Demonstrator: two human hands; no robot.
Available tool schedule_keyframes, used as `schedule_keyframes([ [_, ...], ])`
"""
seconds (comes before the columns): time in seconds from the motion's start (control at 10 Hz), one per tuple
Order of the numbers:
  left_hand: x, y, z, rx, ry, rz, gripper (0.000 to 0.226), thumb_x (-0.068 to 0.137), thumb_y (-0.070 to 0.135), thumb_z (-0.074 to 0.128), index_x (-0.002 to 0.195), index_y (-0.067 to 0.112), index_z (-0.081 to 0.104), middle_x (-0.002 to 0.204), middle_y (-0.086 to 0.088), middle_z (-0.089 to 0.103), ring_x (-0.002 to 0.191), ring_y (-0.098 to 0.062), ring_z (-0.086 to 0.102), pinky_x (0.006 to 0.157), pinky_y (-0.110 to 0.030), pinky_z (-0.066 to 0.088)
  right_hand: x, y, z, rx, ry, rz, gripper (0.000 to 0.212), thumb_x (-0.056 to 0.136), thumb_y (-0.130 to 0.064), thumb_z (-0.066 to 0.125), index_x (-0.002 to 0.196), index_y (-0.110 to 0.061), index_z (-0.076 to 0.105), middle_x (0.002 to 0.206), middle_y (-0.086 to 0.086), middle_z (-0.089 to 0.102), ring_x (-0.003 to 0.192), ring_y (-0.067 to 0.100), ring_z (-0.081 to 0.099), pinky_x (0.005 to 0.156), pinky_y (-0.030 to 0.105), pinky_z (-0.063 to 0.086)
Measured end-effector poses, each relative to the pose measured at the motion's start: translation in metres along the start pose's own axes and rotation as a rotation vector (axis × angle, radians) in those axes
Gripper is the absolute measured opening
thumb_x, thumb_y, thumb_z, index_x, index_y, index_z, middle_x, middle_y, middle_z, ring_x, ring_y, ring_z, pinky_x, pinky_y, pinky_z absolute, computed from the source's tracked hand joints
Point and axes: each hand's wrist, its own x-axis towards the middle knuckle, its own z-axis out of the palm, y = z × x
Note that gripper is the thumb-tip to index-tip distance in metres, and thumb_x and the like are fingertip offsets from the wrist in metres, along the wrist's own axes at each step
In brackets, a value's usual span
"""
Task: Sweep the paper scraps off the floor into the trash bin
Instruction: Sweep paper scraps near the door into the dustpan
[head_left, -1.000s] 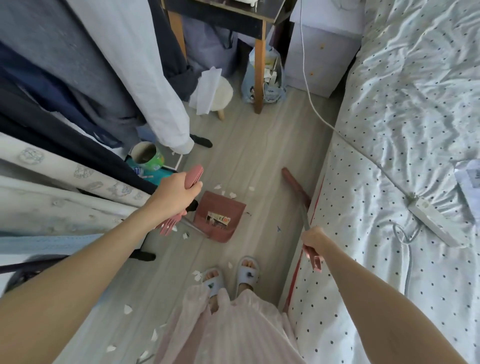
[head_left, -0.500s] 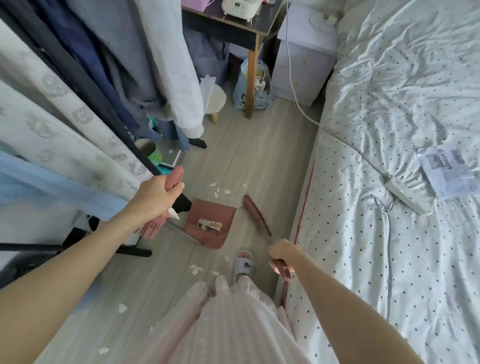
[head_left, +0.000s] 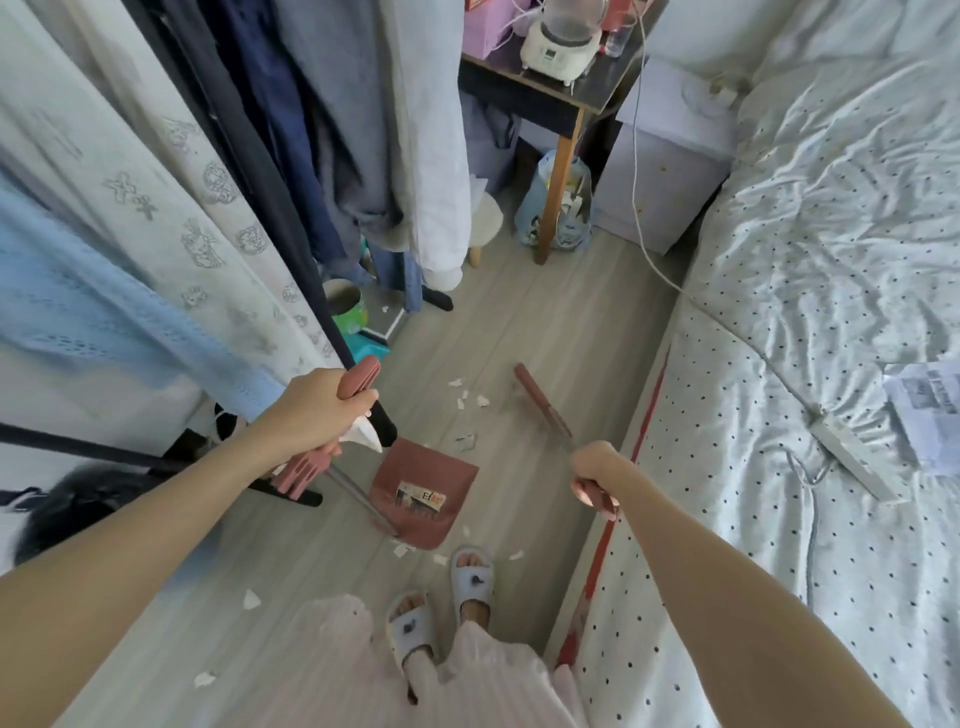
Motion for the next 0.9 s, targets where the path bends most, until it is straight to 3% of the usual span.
schedule_keyframes([
  [0.1, 0.011, -0.001, 0.000, -0.037, -0.011, -0.032, 0.028, 0.097, 0.025, 0.051, 0.073, 0.011, 0.047, 0.044, -0.001, 0.045, 0.030, -0.011, 0.043, 0.041, -0.023, 0.039, 0.018, -0.020, -0.007, -0.198, -0.078, -0.074, 0.068, 0.096, -0.002, 0.036, 0.032, -0.014, 0.054, 0.019, -0.003, 0.040, 0.014, 0.004, 0.038, 0.025, 0.007, 0.025],
  [0.2, 0.021, -0.002, 0.003, -0.048, -0.029, -0.055, 0.030, 0.097, 0.025, 0.050, 0.073, 0.009, 0.045, 0.046, -0.003, 0.046, 0.026, -0.009, 0.041, 0.037, -0.019, 0.036, 0.024, -0.032, -0.010, -0.183, -0.074, -0.091, 0.059, 0.096, 0.000, 0.034, 0.040, -0.006, 0.050, 0.020, -0.001, 0.039, 0.013, 0.008, 0.037, 0.024, 0.005, 0.024],
  [0.3, 0.027, -0.005, 0.011, -0.083, -0.024, -0.077, 0.031, 0.098, 0.024, 0.049, 0.072, 0.007, 0.043, 0.044, -0.003, 0.043, 0.025, -0.009, 0.039, 0.035, -0.016, 0.034, 0.036, -0.041, -0.011, -0.157, -0.068, -0.064, 0.053, 0.095, 0.002, 0.030, 0.044, -0.006, 0.045, 0.020, 0.001, 0.040, 0.015, 0.008, 0.039, 0.029, 0.014, 0.031],
  [0.4, 0.029, -0.008, 0.015, -0.103, -0.001, -0.115, 0.031, 0.099, 0.026, 0.048, 0.073, 0.009, 0.043, 0.051, -0.007, 0.045, 0.026, -0.009, 0.040, 0.038, -0.020, 0.037, 0.050, -0.046, -0.002, -0.127, -0.052, -0.127, 0.044, 0.092, 0.003, 0.031, 0.051, -0.005, 0.043, 0.025, 0.004, 0.041, 0.031, 0.016, 0.043, 0.041, 0.022, 0.032],
  [0.6, 0.023, -0.019, 0.012, -0.161, 0.000, -0.167, 0.032, 0.098, 0.028, 0.050, 0.073, 0.010, 0.042, 0.045, -0.003, 0.042, 0.028, -0.012, 0.038, 0.040, -0.024, 0.039, 0.035, -0.047, 0.016, 0.079, -0.135, -0.193, 0.010, 0.092, -0.008, 0.040, 0.084, -0.009, 0.045, 0.059, 0.005, 0.042, 0.015, 0.009, 0.034, 0.026, 0.011, 0.030],
  [0.7, 0.012, -0.027, 0.011, -0.184, 0.019, -0.193, 0.034, 0.097, 0.029, 0.051, 0.073, 0.010, 0.039, 0.042, 0.000, 0.040, 0.028, -0.012, 0.038, 0.040, -0.023, 0.038, 0.026, -0.048, 0.026, -0.191, -0.175, -0.207, 0.020, 0.096, -0.004, 0.035, 0.107, -0.005, 0.052, 0.059, 0.003, 0.045, 0.036, 0.010, 0.041, 0.037, 0.020, 0.034],
  [0.8, -0.005, -0.036, 0.012, -0.155, 0.036, -0.195, 0.033, 0.098, 0.028, 0.049, 0.073, 0.009, 0.038, 0.034, 0.003, 0.040, 0.027, -0.011, 0.038, 0.041, -0.022, 0.038, 0.011, -0.043, 0.038, -0.373, -0.184, -0.233, 0.024, 0.098, -0.004, 0.030, 0.091, 0.002, 0.052, 0.058, 0.003, 0.048, 0.046, 0.012, 0.040, 0.044, 0.020, 0.034],
  [0.9, -0.028, -0.050, 0.011, -0.185, 0.053, -0.190, 0.032, 0.098, 0.026, 0.049, 0.072, 0.009, 0.039, 0.039, 0.000, 0.042, 0.028, -0.012, 0.039, 0.041, -0.024, 0.038, -0.006, -0.025, 0.054, -0.470, -0.175, -0.247, 0.026, 0.097, -0.005, 0.032, 0.075, -0.001, 0.045, 0.045, 0.003, 0.052, 0.034, 0.012, 0.045, 0.035, 0.016, 0.033],
])
